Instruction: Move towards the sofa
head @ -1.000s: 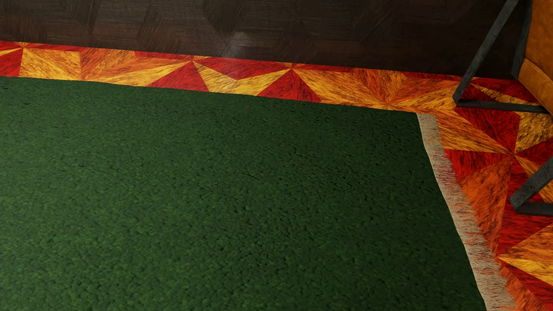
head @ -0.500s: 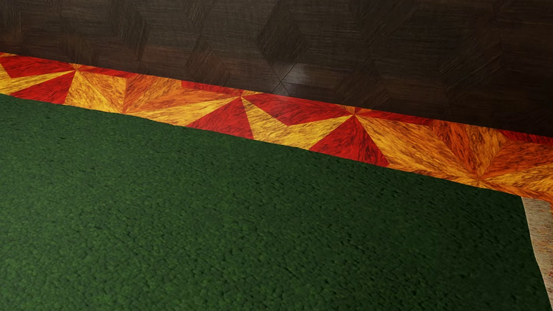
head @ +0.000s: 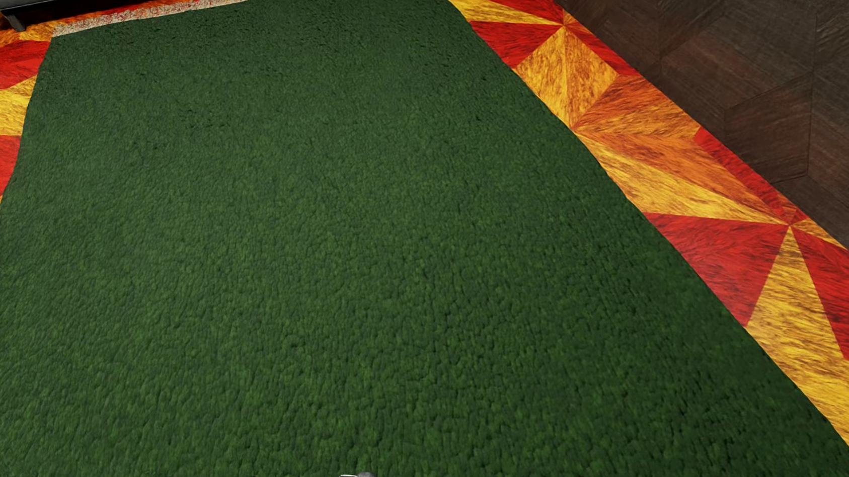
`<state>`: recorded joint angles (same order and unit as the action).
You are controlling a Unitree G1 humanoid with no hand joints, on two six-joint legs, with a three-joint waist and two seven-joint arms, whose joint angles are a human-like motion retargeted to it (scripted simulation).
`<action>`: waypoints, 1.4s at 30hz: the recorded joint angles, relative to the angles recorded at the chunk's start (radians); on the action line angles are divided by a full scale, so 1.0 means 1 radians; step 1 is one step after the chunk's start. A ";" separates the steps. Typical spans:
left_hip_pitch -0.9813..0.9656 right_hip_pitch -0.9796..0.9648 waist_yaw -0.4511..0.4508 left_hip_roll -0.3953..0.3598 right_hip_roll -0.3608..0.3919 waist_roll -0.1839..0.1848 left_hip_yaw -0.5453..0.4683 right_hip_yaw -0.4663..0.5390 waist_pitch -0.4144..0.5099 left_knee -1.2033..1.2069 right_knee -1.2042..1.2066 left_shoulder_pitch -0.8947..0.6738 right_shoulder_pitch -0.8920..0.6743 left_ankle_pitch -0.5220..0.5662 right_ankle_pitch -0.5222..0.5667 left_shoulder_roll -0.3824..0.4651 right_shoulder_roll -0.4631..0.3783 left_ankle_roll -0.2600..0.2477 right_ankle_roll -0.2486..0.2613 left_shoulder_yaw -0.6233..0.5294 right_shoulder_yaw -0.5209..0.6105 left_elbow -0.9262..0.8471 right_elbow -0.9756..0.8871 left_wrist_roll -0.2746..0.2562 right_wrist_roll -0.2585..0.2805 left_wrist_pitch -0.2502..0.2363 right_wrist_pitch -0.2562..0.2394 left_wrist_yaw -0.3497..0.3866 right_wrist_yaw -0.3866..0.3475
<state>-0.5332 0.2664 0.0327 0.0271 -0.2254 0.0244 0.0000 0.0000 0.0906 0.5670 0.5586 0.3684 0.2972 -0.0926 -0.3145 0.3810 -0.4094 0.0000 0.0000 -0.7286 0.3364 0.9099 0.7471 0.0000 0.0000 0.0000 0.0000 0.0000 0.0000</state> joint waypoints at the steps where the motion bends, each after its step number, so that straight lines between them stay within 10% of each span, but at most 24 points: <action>1: -0.032 0.021 0.047 0.021 0.002 -0.012 0.000 0.000 0.007 -0.006 0.007 0.019 -0.032 0.002 -0.024 0.010 -0.007 0.000 0.000 -0.030 0.028 0.031 -0.015 0.000 0.000 0.000 0.000 0.000 0.000; 4: -0.144 0.108 0.140 0.000 -0.038 -0.072 0.000 0.000 0.037 0.189 0.042 0.044 -0.073 0.322 0.080 0.017 -0.020 0.000 0.000 -0.083 0.013 0.128 -0.030 0.000 0.000 0.000 0.000 0.000 0.000; 7: -0.034 -0.080 0.084 -0.089 -0.031 -0.097 0.000 0.000 0.000 0.222 0.346 0.068 -0.034 0.139 0.293 0.012 -0.010 0.000 0.000 -0.067 0.021 0.111 0.038 0.000 0.000 0.000 0.000 0.000 0.000; 12: 0.468 -0.567 -0.189 -0.246 0.083 -0.105 0.000 0.000 0.050 -0.035 0.687 -0.102 0.077 -0.108 0.041 0.025 -0.001 0.000 0.000 0.033 0.131 -0.086 0.095 0.000 0.000 0.000 0.000 0.000 0.000; 17: 0.847 -0.768 -0.378 -0.168 0.106 -0.101 0.000 0.000 -0.001 -0.159 -0.062 -0.292 0.204 -0.343 0.135 0.067 0.007 0.000 0.000 0.289 0.177 -0.346 0.146 0.000 0.000 0.000 0.000 0.000 0.000; 20: 0.944 -0.854 -0.471 -0.041 0.102 -0.076 0.000 0.000 -0.015 -0.076 0.102 -0.316 0.227 -0.229 0.191 0.067 0.006 0.000 0.000 0.368 0.191 -0.402 0.182 0.000 0.000 0.000 0.000 0.000 0.000; 23: 0.745 -0.765 -0.396 0.010 0.190 -0.043 0.000 0.000 0.000 0.499 0.317 -0.250 0.161 0.187 0.094 0.033 0.035 0.000 0.000 0.308 0.191 -0.290 0.240 0.000 0.000 0.000 0.000 0.000 0.000; 26: 0.427 -0.492 -0.159 -0.049 0.250 -0.082 0.000 0.000 0.021 0.854 0.171 -0.172 0.088 0.156 0.086 0.018 0.064 0.000 0.000 0.181 0.122 -0.161 0.078 0.000 0.000 0.000 0.000 0.000 0.000; 30: 0.171 -0.119 0.029 -0.105 0.222 -0.124 0.000 0.000 0.024 0.195 -0.041 -0.010 -0.024 0.390 0.053 0.006 0.065 0.000 0.000 0.001 0.030 0.039 -0.205 0.000 0.000 0.000 0.000 0.000 0.000; 33: 0.096 0.028 0.125 -0.065 0.187 -0.098 0.000 0.000 0.001 -0.084 -0.050 0.081 -0.114 -0.255 -0.059 0.000 0.032 0.000 0.000 -0.075 -0.038 0.082 -0.323 0.000 0.000 0.000 0.000 0.000 0.000; 35: 0.052 0.105 0.181 -0.087 0.141 -0.110 0.000 0.000 0.010 -0.070 -0.001 0.114 -0.121 -0.079 -0.009 -0.003 0.041 0.000 0.000 -0.113 -0.078 0.108 -0.293 0.000 0.000 0.000 0.000 0.000 0.000; 37: 0.011 0.058 0.157 -0.165 0.077 -0.158 0.000 0.000 -0.015 0.057 0.222 0.107 -0.085 0.314 0.315 -0.007 0.079 0.000 0.000 -0.153 -0.075 0.139 -0.169 0.000 0.000 0.000 0.000 0.000 0.000; 38: 0.065 0.013 0.132 -0.195 0.062 -0.164 0.000 0.000 -0.002 0.113 0.392 0.089 -0.062 0.312 0.482 -0.004 0.097 0.000 0.000 -0.145 -0.046 0.137 -0.070 0.000 0.000 0.000 0.000 0.000 0.000; 42: 0.408 -0.369 -0.083 -0.236 0.070 -0.112 0.000 0.000 0.029 0.038 0.852 -0.065 0.000 0.129 0.083 0.001 0.093 0.000 0.000 -0.044 0.135 -0.016 0.209 0.000 0.000 0.000 0.000 0.000 0.000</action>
<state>-0.1253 -0.1030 -0.0508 -0.2088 -0.1551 -0.0875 0.0000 0.0000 0.1196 0.6046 1.4108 0.3031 0.2972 0.0362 -0.2313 0.3824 -0.3166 0.0000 0.0000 -0.7731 0.4715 0.8942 0.9561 0.0000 0.0000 0.0000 0.0000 0.0000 0.0000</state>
